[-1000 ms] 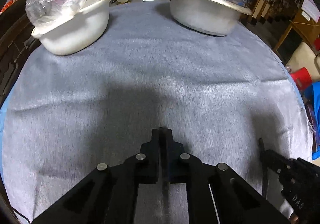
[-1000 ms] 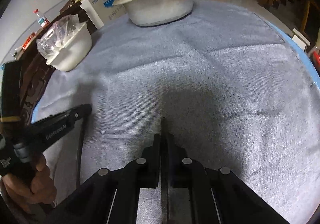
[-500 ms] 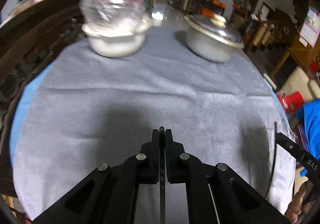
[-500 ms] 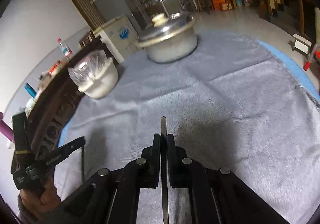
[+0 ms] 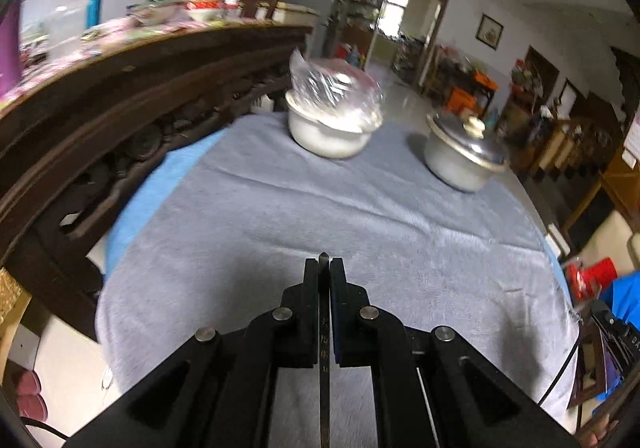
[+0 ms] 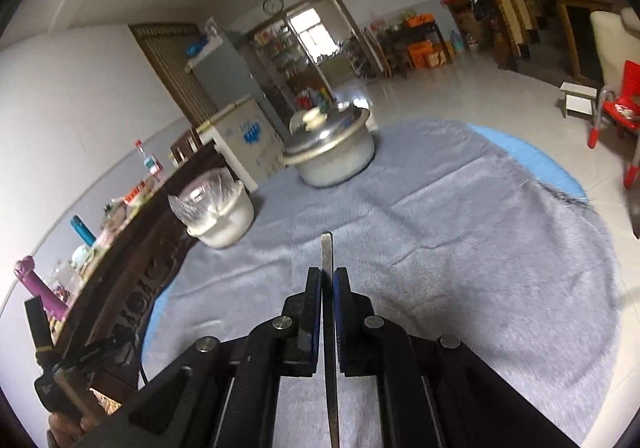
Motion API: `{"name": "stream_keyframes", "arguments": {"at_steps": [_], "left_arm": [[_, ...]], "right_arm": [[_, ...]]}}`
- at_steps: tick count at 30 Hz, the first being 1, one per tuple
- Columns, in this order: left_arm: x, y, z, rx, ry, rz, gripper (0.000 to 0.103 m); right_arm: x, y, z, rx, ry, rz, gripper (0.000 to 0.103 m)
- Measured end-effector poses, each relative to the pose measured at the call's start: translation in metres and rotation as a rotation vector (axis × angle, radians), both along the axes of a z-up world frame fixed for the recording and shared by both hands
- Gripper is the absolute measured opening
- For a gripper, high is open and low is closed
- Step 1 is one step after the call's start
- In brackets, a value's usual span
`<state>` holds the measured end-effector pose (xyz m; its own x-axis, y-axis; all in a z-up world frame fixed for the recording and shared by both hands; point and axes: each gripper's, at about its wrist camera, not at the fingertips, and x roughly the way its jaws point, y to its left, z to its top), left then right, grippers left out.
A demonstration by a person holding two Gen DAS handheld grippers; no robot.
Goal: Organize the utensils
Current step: 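Lift the chopsticks and carry them over the grey holder with both tools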
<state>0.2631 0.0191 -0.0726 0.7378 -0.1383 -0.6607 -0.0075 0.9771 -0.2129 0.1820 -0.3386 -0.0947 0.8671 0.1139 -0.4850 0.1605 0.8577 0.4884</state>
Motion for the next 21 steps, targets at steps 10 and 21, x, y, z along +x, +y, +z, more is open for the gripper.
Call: {"name": "stream_keyframes", "arguments": {"at_steps": [10, 21], "left_arm": [[-0.066, 0.012, 0.035, -0.052, -0.134, 0.033, 0.005], [-0.114, 0.013, 0.059, -0.066, -0.201, 0.005, 0.005]], "right_arm": [[-0.070, 0.020, 0.039, -0.070, -0.138, -0.055, 0.007], [-0.122, 0.047, 0.076, -0.190, -0.242, -0.086, 0.007]]}}
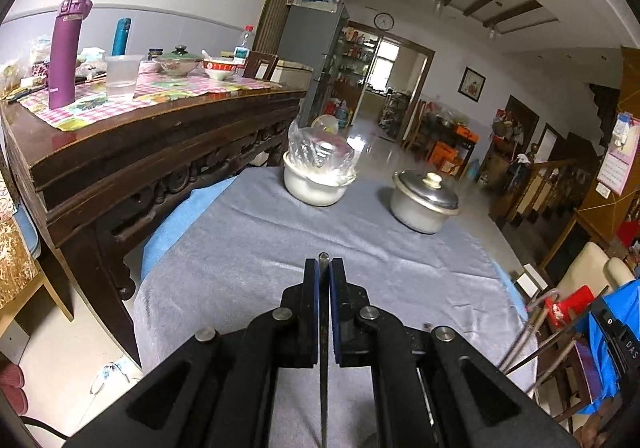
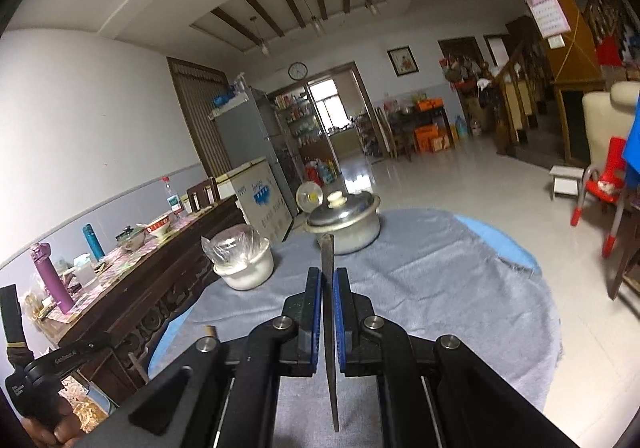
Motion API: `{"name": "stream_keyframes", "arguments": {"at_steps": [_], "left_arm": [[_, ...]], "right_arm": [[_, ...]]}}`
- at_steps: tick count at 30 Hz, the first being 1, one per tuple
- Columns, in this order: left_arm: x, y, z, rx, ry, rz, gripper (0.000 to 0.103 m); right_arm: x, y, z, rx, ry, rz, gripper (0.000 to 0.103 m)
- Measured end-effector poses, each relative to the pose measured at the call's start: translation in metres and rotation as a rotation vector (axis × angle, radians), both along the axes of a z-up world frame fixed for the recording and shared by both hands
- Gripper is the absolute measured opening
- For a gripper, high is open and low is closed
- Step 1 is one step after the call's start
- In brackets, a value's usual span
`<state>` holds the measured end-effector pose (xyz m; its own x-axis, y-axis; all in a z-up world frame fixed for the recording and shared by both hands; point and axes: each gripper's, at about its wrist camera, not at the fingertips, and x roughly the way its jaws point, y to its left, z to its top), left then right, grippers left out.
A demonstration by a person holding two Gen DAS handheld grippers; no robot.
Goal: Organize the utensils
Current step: 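Lift the chopsticks and carry them over the grey holder with both tools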
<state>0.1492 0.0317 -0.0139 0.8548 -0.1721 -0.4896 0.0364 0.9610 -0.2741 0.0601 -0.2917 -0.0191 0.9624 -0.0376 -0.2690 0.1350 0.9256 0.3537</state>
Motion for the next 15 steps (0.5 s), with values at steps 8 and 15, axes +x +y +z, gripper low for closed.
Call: {"name": "stream_keyframes", "arguments": {"at_steps": [8, 15], "left_arm": [[-0.024, -0.001, 0.026, -0.007, -0.060, -0.023, 0.005], [-0.040, -0.003, 0.045, -0.002, -0.096, -0.033, 0.005]], "right_arm": [[-0.029, 0.003, 0.020, -0.036, -0.049, -0.012, 0.007], [-0.048, 0.009, 0.035, -0.068, -0.089, -0.010, 0.007]]}}
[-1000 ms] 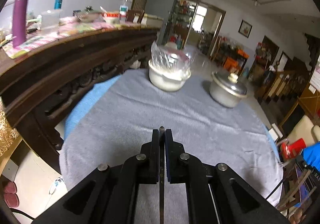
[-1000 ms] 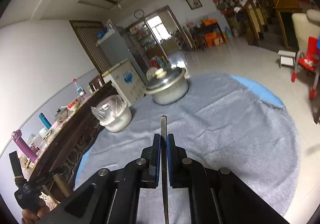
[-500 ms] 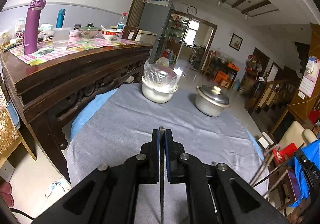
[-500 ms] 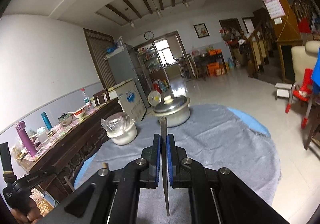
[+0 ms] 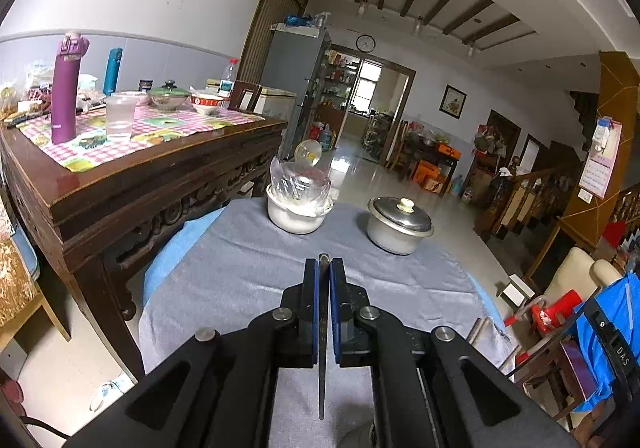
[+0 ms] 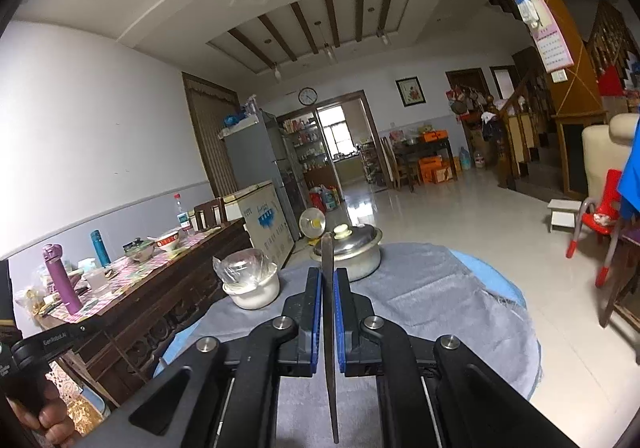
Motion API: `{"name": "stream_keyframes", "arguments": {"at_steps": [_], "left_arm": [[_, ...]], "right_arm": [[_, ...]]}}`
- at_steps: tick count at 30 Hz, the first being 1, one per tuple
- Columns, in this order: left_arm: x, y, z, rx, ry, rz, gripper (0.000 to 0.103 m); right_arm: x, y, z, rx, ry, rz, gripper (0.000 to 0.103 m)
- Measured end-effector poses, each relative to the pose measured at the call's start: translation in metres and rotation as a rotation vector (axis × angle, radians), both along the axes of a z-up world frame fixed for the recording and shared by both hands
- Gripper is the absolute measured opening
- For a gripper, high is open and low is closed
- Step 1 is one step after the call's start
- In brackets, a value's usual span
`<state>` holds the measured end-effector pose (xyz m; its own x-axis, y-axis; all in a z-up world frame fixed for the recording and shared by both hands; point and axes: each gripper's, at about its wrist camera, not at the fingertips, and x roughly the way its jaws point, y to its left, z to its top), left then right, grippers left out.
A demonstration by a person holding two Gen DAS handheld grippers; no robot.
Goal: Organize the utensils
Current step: 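Lift the chopsticks and carry them over the grey holder with both tools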
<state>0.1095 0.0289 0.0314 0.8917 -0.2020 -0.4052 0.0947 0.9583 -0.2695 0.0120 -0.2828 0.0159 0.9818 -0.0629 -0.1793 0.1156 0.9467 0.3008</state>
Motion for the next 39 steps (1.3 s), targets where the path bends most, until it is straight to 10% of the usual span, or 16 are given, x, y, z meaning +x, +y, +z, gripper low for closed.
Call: {"name": "stream_keyframes", "arguments": {"at_steps": [39], "left_arm": [[-0.058, -0.025, 0.059, -0.031, -0.155, -0.095, 0.005]], "right_arm": [[-0.011, 0.074, 0.032, -0.050, -0.069, 0.180, 0.007]]}}
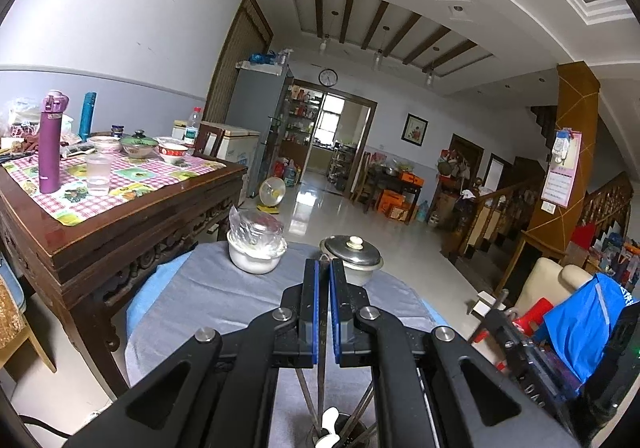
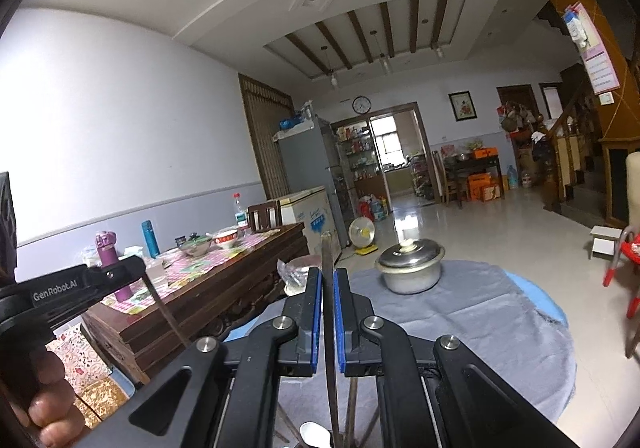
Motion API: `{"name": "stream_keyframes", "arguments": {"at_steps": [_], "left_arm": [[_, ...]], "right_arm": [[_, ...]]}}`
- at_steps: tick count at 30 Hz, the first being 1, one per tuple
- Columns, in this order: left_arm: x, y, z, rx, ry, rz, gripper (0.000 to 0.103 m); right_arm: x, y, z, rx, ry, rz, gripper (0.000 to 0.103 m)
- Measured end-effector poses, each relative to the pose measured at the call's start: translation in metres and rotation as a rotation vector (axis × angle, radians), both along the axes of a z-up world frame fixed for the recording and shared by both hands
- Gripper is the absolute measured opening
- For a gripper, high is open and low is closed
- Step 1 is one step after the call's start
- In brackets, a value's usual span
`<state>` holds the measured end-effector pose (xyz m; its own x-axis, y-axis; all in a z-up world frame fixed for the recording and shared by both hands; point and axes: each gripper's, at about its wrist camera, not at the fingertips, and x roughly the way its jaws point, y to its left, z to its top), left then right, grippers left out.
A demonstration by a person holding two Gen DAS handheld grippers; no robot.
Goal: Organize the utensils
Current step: 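Lift the chopsticks and carry them over the grey holder with both tools, then lower the chopsticks into the grey holder with both tools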
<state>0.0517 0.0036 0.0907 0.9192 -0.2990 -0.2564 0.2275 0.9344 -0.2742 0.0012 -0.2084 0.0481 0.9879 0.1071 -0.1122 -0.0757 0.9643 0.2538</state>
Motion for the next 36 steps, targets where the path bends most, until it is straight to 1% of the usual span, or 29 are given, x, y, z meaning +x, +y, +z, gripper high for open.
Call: {"name": "stream_keyframes", "arguments": {"at_steps": [11, 18, 25, 36], "left_arm": [[0.011, -0.009, -0.016, 0.003, 0.053, -0.023, 0.005], [0.017, -0.015, -0.024, 0.024, 0.079, -0.024, 0.005], [0.024, -0.021, -0.034, 0.041, 0.114, -0.026, 0.005], [0.029, -0.025, -0.040, 0.059, 0.134, -0.029, 0.005]], "right_arm": [[0.014, 0.006, -0.020, 0.004, 0.056, 0.026, 0.007], [0.017, 0.005, -0.029, 0.007, 0.080, 0.034, 0.007], [0.019, -0.002, -0.036, 0.028, 0.103, 0.035, 0.007], [0.022, -0.005, -0.042, 0.044, 0.121, 0.040, 0.007]]}}
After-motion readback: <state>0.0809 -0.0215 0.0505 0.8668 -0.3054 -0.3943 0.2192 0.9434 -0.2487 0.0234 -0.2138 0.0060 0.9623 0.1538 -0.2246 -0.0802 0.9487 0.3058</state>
